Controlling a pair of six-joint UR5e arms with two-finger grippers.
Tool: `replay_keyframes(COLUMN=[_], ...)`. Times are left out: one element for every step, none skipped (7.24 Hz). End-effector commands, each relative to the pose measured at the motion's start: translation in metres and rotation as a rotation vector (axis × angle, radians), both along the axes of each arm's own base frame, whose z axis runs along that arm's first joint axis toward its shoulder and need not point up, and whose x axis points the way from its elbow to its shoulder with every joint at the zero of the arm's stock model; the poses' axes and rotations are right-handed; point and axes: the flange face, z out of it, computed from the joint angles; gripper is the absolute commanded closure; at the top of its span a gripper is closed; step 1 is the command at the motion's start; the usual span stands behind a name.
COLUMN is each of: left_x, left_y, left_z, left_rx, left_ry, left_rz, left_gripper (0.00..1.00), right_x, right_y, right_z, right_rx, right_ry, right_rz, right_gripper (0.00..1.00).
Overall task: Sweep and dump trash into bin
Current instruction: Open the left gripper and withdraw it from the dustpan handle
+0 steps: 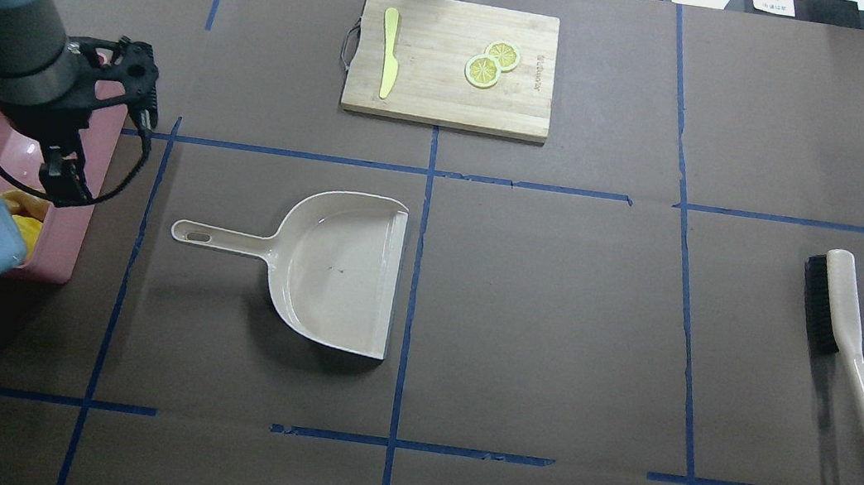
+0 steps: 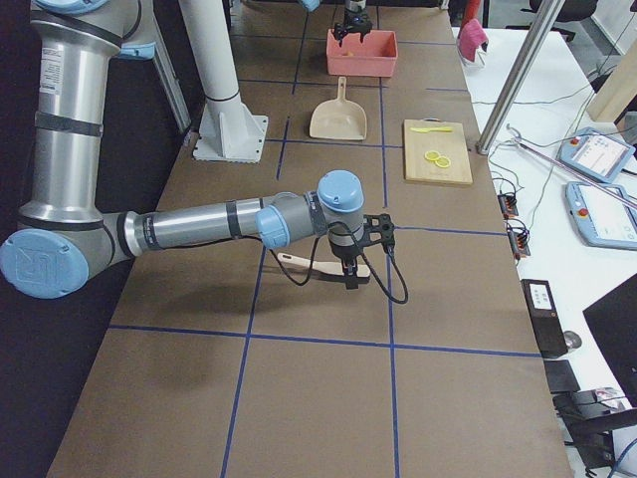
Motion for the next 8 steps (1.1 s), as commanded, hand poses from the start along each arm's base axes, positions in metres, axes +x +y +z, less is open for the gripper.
replay_keyframes(left_x=[-0.124,-0.189,-0.216,-0.226,-0.261,-0.293,-0.322,-0.328], left_y=[-0.023,-0.021,-0.020,-0.008,-0.011,-0.018,-0.021,-0.022], left_z=[0.071,0.118,0.163,0.199,0.222,0.253,0.279,0.283], left_rx=[-0.112,-0.203,-0.313,-0.402,-0.458,-0.521,-0.587,-0.680], left_ry=[-0.072,-0.110,-0.128,-0.104,-0.111,-0.117,-0.116,-0.043], left_rz=[-0.223,-0.348,-0.418,-0.441,-0.514,-0.580,-0.662,-0.775], left_gripper=[0.00,0.00,0.00,0.00,0.00,0.00,0.00,0.00], right_x=[-0.001,0.000,0.003,0.012,0.024,0.033,0.036,0.037], right_y=[-0.001,0.000,0.001,0.001,0.002,0.002,0.005,0.009], right_z=[0.008,0.011,0.012,0.018,0.036,0.054,0.060,0.066], right_rx=[-0.024,-0.033,-0.040,-0.039,0.013,0.024,0.025,0.014], right_ry=[-0.004,-0.005,-0.005,-0.001,0.013,0.025,0.026,0.028], right_rz=[-0.004,-0.002,0.003,0.008,-0.051,-0.081,-0.091,-0.089], right_gripper=[0.00,0.00,0.00,0.00,0.00,0.00,0.00,0.00])
